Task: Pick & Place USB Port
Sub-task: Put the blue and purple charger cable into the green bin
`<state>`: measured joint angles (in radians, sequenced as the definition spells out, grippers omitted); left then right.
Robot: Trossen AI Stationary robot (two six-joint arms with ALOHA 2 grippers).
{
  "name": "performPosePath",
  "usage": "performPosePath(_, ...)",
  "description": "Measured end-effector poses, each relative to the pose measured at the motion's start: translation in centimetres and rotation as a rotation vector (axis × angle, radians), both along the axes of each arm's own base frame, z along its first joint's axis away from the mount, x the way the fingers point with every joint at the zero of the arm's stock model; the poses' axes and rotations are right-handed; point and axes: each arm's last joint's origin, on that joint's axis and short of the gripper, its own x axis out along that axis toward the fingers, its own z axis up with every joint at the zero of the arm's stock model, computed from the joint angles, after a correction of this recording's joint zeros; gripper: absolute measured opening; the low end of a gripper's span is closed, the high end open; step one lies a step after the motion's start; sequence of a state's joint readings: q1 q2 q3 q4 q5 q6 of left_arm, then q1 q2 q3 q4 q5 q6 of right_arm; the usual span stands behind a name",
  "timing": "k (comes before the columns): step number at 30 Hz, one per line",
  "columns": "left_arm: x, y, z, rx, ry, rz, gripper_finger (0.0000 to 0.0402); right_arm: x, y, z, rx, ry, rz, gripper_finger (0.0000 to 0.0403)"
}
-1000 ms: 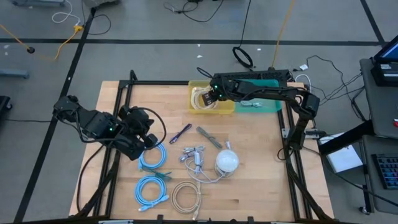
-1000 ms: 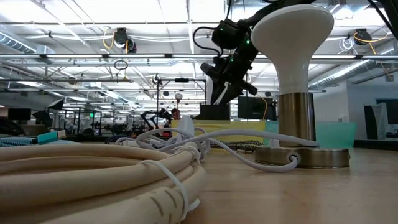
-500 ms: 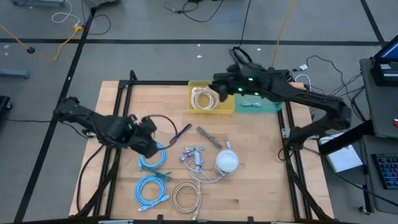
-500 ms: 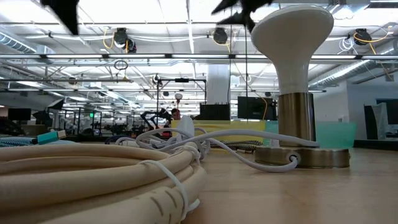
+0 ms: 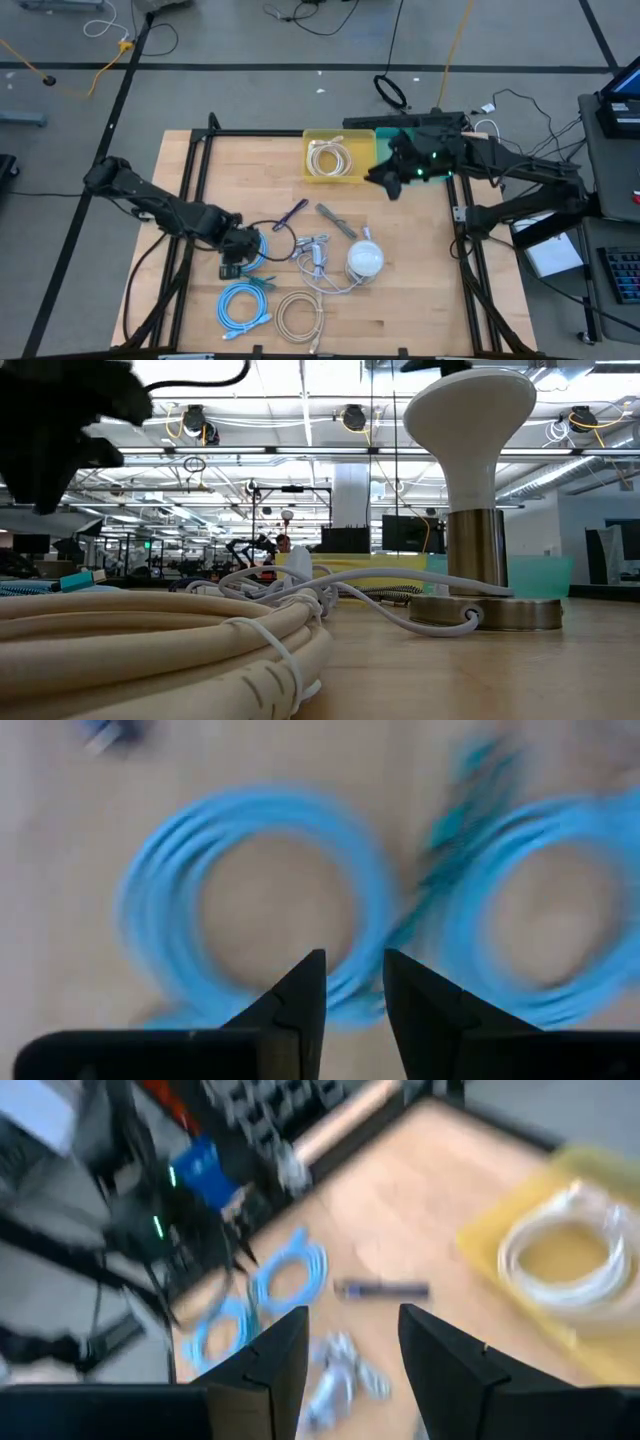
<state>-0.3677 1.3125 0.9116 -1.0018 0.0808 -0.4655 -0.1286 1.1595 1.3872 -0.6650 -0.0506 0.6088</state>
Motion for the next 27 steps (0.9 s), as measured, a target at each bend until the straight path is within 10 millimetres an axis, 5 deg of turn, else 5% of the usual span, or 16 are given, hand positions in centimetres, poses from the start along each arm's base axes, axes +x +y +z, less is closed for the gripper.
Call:
performPosePath(13, 5.7, -2.4, 3.3, -0.412, -0.527, 0.258, 0.0108, -1.9, 7.6, -0.4, 0.088, 0.1, 0.274, 0.0138)
performPosePath(20, 6.5, -5.4, 3.6, -0.415, -0.55, 0.435, 0.0108, -5.2, 12.2, 0.0, 0.047, 0.1, 0.36, 0.0134)
performPosePath(27, 11.4, -10.6, 5.0, -0.263, -0.458, 0.354, 0.0108, -8.3, 16.6, -0.3, 0.0, 0.06, 0.38, 0.0134)
